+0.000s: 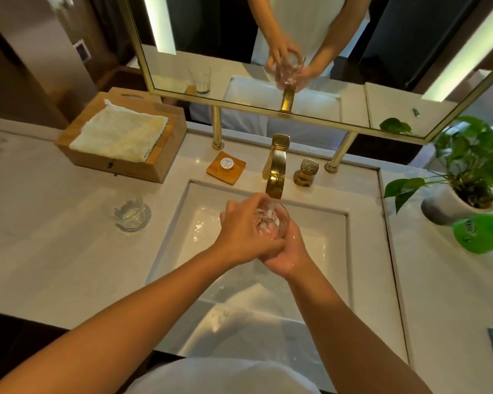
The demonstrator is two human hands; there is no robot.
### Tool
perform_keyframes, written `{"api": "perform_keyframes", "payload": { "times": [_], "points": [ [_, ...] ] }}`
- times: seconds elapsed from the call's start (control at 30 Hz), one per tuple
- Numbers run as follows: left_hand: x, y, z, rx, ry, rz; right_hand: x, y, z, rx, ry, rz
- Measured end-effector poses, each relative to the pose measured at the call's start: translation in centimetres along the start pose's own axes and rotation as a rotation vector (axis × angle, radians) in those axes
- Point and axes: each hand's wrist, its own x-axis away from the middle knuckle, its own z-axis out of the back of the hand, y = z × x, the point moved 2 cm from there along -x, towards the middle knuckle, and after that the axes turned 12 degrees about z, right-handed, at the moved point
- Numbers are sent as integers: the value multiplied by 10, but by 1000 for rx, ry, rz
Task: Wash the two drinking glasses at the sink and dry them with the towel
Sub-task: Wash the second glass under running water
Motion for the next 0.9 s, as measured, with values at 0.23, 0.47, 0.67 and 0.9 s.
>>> {"api": "perform_keyframes", "payload": {
  "times": [0.23, 0.47, 0.67, 0.9],
  "points": [
    [-9, -47, -10, 1565, -418, 791, -5, -15, -18, 572, 64, 319],
    [-5, -57, -17, 1647, -417, 768, 25, -14, -81, 1958, -394, 1038],
    [-5, -70, -20, 1542, -351, 844, 32, -15, -108, 2016, -597, 1214],
    [-12, -65, -5, 809, -205, 661, 6, -27, -65, 1020, 45, 618]
  ]
}}
